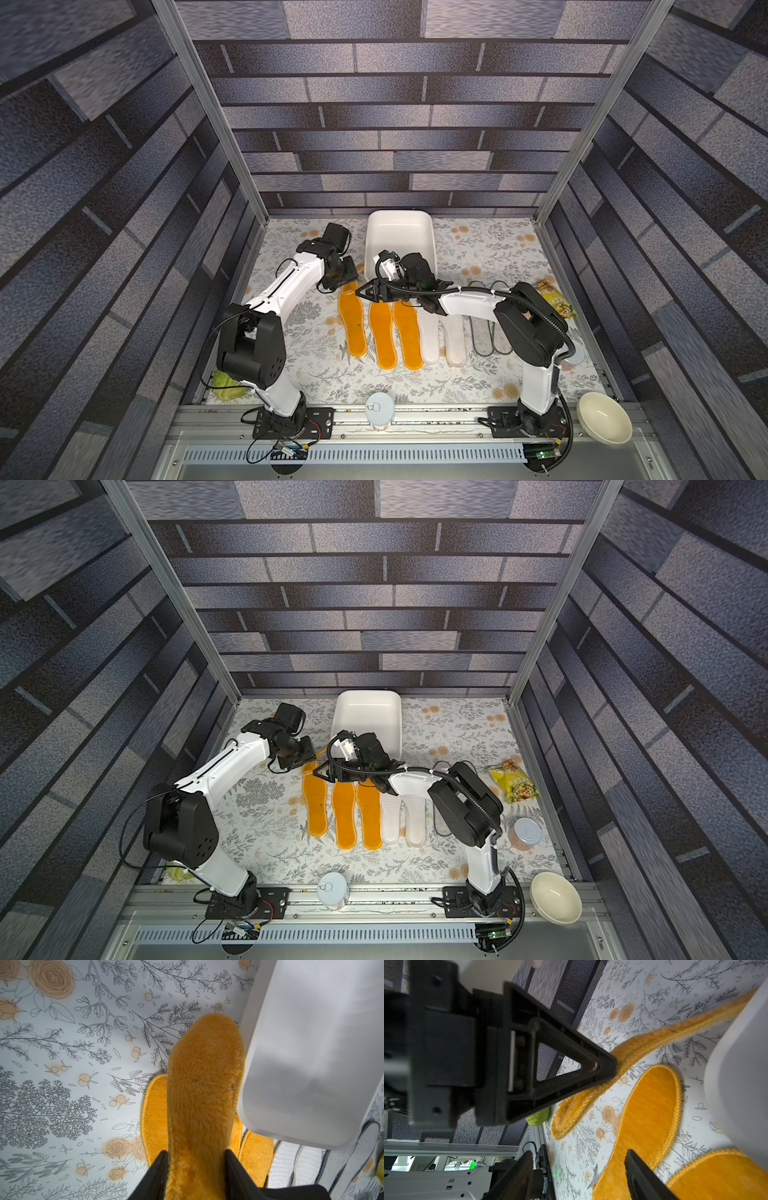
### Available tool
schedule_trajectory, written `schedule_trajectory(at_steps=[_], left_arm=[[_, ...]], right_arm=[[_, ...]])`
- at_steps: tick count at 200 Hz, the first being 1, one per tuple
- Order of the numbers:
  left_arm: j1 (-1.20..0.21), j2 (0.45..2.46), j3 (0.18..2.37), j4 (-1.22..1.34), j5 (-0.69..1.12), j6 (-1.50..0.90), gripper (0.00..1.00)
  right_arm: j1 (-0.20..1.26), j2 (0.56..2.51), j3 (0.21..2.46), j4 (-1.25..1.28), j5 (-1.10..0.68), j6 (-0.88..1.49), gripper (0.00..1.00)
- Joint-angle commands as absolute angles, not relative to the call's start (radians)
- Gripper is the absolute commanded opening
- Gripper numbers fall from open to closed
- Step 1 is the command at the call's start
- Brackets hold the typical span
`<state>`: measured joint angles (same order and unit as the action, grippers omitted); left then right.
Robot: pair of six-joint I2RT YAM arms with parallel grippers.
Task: Put the insoles into the storage box
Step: Pick up the insole from the center of the board.
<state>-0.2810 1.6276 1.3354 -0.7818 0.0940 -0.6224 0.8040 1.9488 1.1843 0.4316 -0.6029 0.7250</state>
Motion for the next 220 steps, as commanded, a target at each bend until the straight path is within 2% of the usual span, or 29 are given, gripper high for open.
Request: schedule_trajectory(at_steps=[1, 131, 220], left_arm=[[-0.288, 1.590, 1.313, -0.802, 0.070, -0.642, 0.46], [-0.319, 1.600, 1.229, -0.748, 0.072, -0.669, 0.46], [-0.356, 1.637, 1.227, -0.726, 0.068, -0.690, 0.45]], right_arm=[[0.818, 1.981, 1.229, 0.388, -0.583, 0.737, 0.69], [0.840, 1.992, 1.207, 0.374, -0.523, 0.810, 0.69], [0.846, 2.014, 1.203, 0.343, -0.467, 0.854, 0.61]])
